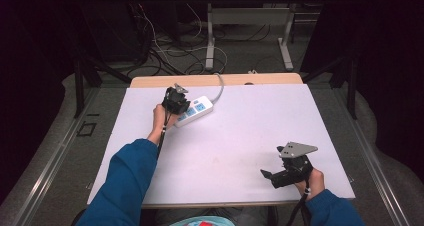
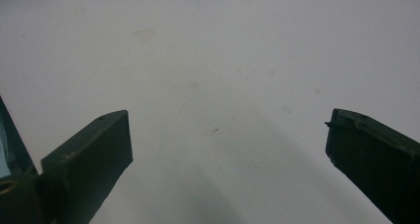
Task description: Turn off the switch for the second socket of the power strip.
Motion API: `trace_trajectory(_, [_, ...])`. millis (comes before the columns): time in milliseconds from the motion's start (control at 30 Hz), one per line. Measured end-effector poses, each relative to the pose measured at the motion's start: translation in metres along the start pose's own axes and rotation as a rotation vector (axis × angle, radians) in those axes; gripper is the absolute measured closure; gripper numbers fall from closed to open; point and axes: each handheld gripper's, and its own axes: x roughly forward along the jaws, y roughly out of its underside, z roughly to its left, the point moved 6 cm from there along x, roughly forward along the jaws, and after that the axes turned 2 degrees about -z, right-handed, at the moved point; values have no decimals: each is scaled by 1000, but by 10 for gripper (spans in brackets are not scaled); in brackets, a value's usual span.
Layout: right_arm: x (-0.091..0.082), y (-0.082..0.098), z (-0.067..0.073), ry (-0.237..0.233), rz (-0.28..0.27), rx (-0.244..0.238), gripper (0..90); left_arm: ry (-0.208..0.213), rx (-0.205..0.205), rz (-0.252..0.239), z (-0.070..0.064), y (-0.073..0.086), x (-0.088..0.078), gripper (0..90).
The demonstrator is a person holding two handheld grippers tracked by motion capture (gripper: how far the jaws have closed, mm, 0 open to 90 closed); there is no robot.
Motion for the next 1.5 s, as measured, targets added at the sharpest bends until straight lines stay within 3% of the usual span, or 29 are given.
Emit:
trace_trajectory(33, [0, 0, 0, 0, 0, 0, 38, 5, -3, 9, 0, 0, -3, 705])
trace_trajectory(67, [-1, 0, 0, -3, 6, 8, 38, 2, -5, 11, 1, -1, -5, 577])
trace_trajectory(100, [-1, 0, 0, -3, 6, 8, 38, -3, -13, 4, 1, -2, -7, 577])
trace_trajectory(167, [0, 0, 0, 6, -3, 11, 38, 5, -33, 12, 3, -2, -11, 423])
trace_trajectory(200, [0, 0, 0, 6, -3, 11, 38, 5, -34, 17, 4, -1, -13, 423])
trace_trajectory(267, [0, 0, 1, 5, -10, 14, 38, 7, -46, 25, 6, 0, -16, 303])
trace_trajectory(400, [0, 0, 0, 7, -4, 14, 38, 17, -54, 20, 9, 0, -25, 199])
trace_trajectory(1000, [0, 0, 0, -2, 1, -1, 38, 16, -41, 38, 5, 20, -53, 12])
trace_trajectory(1500, [0, 0, 1, -2, -2, 4, 39, 14, -26, 45, 2, 43, -79, 1])
